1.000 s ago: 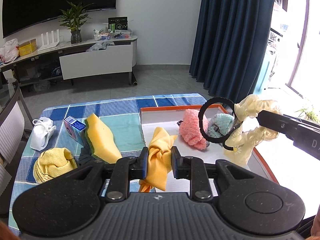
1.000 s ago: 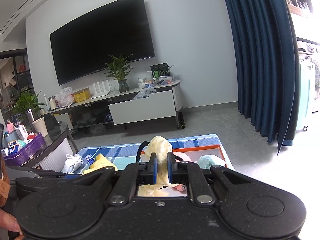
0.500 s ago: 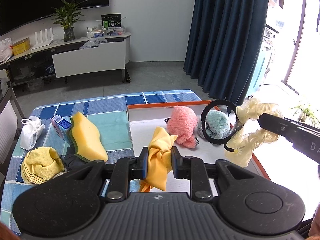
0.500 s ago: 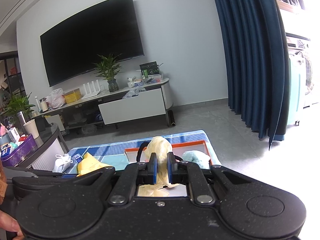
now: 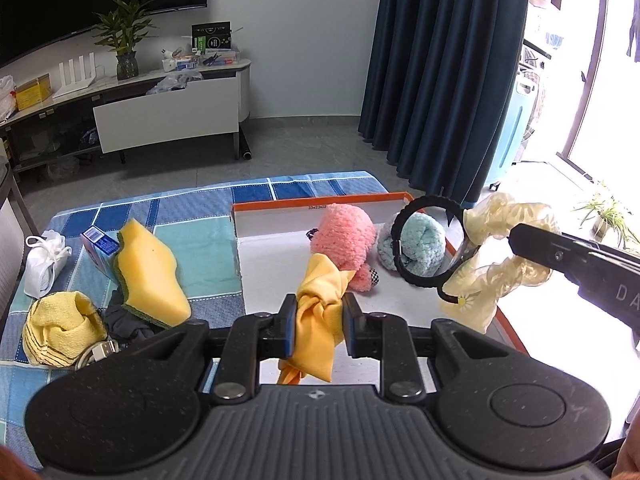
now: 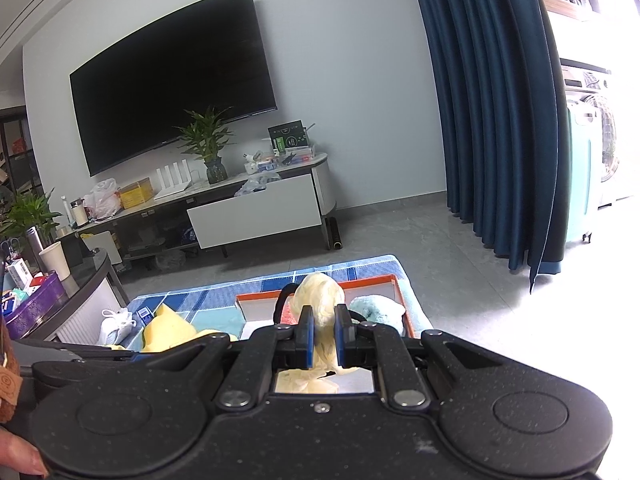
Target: Organize soft objects
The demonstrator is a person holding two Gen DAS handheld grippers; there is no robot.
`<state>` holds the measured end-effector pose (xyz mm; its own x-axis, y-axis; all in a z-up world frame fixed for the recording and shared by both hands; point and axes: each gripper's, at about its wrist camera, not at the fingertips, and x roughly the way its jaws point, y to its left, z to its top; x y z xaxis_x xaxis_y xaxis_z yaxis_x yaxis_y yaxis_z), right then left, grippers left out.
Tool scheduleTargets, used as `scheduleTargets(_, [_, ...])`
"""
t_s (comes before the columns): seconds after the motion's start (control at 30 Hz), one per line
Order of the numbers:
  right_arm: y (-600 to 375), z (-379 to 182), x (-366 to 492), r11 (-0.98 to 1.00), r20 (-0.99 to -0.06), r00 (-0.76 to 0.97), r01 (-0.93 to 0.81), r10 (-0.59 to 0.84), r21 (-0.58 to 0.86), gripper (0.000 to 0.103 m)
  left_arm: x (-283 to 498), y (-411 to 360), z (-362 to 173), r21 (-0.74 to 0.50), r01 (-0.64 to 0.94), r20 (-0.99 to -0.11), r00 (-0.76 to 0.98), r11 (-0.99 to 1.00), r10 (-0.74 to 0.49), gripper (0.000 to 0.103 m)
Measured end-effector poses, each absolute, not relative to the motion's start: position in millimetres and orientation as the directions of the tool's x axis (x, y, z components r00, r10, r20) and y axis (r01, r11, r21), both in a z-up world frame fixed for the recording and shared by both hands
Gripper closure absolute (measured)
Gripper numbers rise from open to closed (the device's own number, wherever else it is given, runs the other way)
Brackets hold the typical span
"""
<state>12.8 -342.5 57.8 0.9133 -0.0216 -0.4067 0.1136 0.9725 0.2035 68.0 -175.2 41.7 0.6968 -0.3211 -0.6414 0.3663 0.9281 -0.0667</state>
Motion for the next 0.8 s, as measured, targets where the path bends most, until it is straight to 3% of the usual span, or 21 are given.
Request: scheduleTargets(0.8, [-340,53,36,0.971,-0.469,0.882,0.15,-0.046,0.186,0.089,81,-179,28,-0.096,0.373,-0.674,0.658,0.923,-0.336,0.078])
